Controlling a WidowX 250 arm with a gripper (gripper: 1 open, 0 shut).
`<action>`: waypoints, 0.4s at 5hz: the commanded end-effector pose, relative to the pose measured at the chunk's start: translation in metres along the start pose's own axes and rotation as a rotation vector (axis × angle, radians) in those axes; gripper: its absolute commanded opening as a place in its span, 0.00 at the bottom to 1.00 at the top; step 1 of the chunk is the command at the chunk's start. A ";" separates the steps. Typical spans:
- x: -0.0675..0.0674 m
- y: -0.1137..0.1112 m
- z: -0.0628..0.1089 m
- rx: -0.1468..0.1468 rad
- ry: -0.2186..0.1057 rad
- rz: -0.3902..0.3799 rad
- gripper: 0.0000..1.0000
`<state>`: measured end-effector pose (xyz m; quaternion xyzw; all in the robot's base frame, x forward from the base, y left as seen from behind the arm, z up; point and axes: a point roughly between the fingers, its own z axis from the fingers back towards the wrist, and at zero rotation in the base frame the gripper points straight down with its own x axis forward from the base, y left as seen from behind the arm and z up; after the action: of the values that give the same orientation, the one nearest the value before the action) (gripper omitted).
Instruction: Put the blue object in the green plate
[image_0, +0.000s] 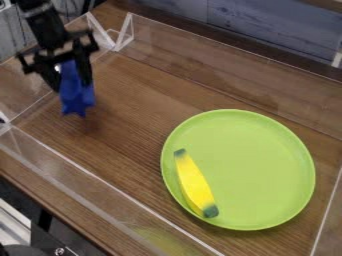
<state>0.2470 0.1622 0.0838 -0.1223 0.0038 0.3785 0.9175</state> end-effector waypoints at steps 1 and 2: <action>-0.006 -0.019 0.044 -0.035 -0.039 -0.029 0.00; -0.024 -0.030 0.054 -0.048 -0.014 -0.044 0.00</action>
<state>0.2449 0.1372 0.1304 -0.1490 0.0111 0.3632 0.9197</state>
